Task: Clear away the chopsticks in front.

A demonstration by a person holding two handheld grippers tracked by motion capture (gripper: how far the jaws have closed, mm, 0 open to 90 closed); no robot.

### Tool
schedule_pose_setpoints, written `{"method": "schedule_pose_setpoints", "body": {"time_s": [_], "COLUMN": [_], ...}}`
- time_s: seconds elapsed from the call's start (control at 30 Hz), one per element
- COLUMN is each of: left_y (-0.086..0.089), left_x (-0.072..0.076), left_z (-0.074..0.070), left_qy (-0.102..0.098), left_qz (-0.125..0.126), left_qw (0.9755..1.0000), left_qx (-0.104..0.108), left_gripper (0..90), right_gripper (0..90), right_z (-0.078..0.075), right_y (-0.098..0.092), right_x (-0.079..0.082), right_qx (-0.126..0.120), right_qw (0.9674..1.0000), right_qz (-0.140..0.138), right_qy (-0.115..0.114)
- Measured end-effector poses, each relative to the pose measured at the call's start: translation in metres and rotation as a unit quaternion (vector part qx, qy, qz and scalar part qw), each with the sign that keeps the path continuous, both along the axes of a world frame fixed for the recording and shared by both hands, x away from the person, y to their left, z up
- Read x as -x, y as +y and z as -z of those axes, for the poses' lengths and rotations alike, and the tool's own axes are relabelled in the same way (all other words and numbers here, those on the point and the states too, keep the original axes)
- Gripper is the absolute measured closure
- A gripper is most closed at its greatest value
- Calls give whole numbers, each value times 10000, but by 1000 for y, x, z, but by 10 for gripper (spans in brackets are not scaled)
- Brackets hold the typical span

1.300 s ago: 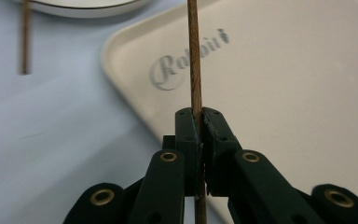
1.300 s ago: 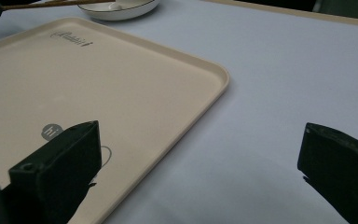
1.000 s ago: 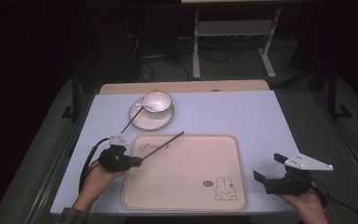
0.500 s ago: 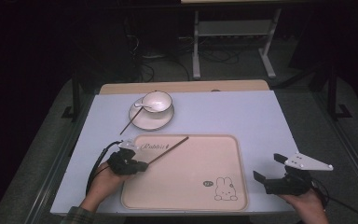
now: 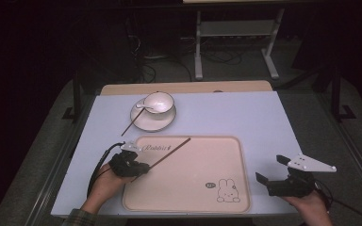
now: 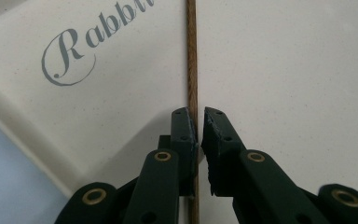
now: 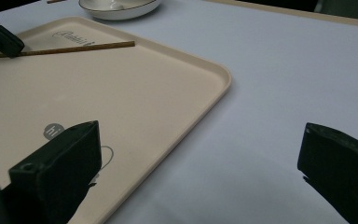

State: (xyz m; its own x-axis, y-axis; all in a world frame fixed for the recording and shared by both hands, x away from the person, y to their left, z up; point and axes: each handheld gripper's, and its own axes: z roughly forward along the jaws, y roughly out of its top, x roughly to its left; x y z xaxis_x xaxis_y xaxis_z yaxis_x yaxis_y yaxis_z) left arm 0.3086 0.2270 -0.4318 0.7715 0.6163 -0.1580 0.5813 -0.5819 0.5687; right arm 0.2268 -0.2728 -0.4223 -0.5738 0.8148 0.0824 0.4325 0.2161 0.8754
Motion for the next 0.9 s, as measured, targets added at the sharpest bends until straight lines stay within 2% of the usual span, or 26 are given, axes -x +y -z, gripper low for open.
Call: {"method": "schedule_pose_setpoints", "body": {"time_s": [0.07,0.17,0.23,0.3,0.4,0.53,0.9], "left_y": [0,3,5,6,8,10,17], "left_x": [-2,-7,-12,-17,-26,-43,-104], "left_z": [-2,-8,-12,-17,-20,-25,-48], "left_qy": [-100,-147,-115,-271,-326,-307,-500], "left_qz": [22,-62,-66,-128,-162,-180,-381], "left_qw": [9998,9999,9999,9995,9993,9993,9969], "left_qx": [-146,-31,71,88,7,-69,-473], "left_gripper": [746,593,451,328,160,142,140], "right_gripper": [0,0,0,0,0,0,0], "right_z": [0,0,0,0,0,0,1], "right_y": [0,0,0,-1,-1,-1,-3], "right_x": [0,0,0,1,0,0,0], "right_qx": [4,-5,-10,-16,-10,-7,-30], "right_qw": [10000,10000,10000,10000,10000,10000,10000], "right_qz": [0,13,22,32,41,43,57], "right_qy": [-1,8,7,13,15,9,18]}}
